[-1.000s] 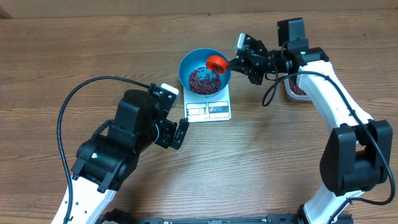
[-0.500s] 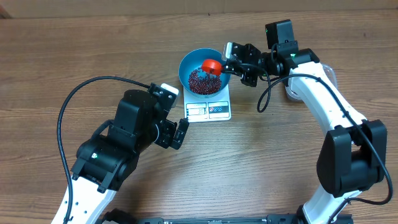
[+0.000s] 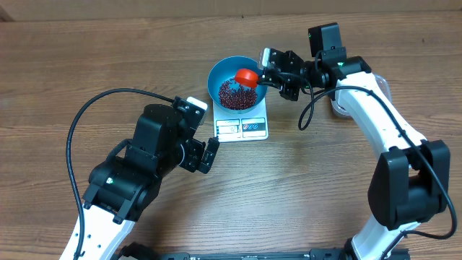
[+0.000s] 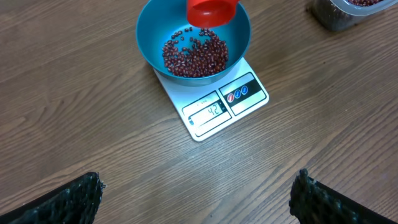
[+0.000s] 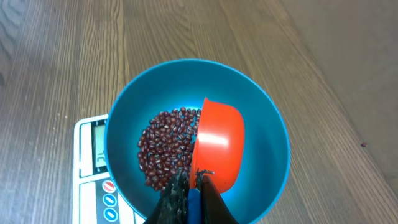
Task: Scoop item into bowl and weigh 150g on scale
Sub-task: 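Carry the empty scoop with the right gripper back to the bean tub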
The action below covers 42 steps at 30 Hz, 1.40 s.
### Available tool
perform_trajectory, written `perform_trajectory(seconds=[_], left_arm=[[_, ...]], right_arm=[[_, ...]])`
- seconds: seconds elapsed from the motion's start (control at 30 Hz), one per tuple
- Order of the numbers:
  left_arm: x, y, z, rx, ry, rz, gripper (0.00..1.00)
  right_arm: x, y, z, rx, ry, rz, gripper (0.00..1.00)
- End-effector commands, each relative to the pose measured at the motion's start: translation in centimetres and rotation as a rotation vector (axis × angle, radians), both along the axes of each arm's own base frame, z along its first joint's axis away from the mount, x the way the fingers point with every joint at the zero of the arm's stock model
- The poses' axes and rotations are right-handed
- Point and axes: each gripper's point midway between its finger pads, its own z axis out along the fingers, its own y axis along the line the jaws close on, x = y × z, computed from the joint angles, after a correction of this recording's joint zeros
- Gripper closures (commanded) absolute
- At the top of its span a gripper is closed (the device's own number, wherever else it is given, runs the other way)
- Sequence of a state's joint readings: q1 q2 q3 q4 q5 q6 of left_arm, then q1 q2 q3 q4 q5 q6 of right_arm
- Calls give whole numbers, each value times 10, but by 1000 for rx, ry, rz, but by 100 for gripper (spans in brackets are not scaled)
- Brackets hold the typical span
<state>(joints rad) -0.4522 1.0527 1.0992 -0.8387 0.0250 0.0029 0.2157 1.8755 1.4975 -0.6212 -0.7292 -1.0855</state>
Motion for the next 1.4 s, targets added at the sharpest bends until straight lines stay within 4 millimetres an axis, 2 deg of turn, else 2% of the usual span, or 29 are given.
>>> perform_trajectory(seconds=[0.0, 0.3, 0.5, 0.63, 0.83, 0.9, 0.97, 1.0, 1.03, 1.07, 1.37], left_arm=[[-1, 0, 0, -1, -3, 2, 0], [-1, 0, 0, -1, -3, 2, 0], [-1, 0, 0, -1, -3, 2, 0], [-1, 0, 0, -1, -3, 2, 1], [-1, 0, 0, -1, -3, 2, 1], [-1, 0, 0, -1, -3, 2, 1], [-1, 0, 0, -1, -3, 2, 0], [-1, 0, 0, -1, -3, 2, 1], [-1, 0, 0, -1, -3, 2, 0], [-1, 0, 0, -1, -3, 2, 0], [-1, 0, 0, -1, -3, 2, 0]], right_arm=[[-3, 1, 47, 58, -45, -34, 96], [-16, -9, 102, 154, 40, -226, 96], [-21, -38, 129, 181, 130, -519, 96], [-38, -55, 153, 218, 154, -654, 96], [-71, -65, 196, 311, 134, -705, 96], [-79, -66, 206, 335, 127, -707, 91], [-86, -66, 212, 345, 123, -694, 84], [-89, -65, 213, 347, 126, -688, 85], [-91, -65, 213, 347, 129, -686, 93], [-92, -65, 212, 344, 135, -687, 96], [-97, -68, 201, 325, 193, -718, 96]])
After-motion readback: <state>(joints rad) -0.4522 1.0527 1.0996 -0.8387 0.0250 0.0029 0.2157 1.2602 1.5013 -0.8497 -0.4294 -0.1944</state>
